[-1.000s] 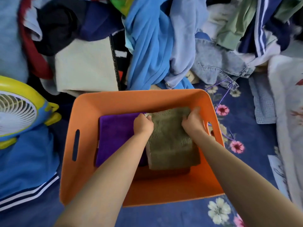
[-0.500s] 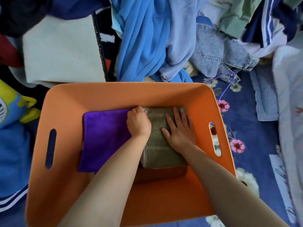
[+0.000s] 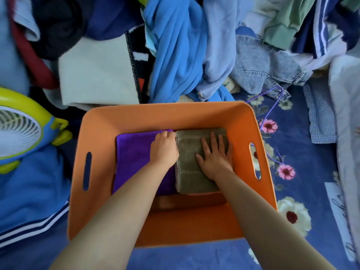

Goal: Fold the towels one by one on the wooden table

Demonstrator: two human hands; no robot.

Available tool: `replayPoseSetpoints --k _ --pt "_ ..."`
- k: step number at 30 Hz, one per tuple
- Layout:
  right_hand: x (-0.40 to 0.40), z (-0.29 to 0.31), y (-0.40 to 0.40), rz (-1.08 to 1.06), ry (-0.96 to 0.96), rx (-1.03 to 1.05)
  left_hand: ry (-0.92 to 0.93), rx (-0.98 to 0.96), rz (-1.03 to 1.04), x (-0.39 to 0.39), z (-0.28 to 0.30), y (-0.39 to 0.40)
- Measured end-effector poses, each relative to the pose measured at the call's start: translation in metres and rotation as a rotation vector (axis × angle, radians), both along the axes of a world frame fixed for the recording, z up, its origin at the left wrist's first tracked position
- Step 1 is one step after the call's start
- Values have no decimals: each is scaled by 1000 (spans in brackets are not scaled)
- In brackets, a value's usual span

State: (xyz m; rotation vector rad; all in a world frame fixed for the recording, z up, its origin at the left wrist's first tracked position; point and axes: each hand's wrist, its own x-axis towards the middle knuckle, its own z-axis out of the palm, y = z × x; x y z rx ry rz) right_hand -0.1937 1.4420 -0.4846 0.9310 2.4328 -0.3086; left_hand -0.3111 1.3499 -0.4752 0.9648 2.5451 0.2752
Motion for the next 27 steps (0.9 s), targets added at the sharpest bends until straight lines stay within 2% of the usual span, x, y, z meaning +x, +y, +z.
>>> replayPoseSetpoints --k 3,9,13,19,24,27 --pt "8 21 -19 16 47 -66 -4 -40 -34 0 15 -23" --pt "42 64 -49 15 -35 -249 -39 -28 -46 25 60 -67" --pt "63 101 -65 -8 49 -344 -142 16 -90 54 91 -92" --pt "97 145 -89 1 67 -375 -239 -78 -209 106 104 -134" --pt "114 158 -95 36 22 -344 -54 -141 -263 127 109 -156" --pt "119 190 -94 -33 145 -367 14 -177 -275 132 107 -160"
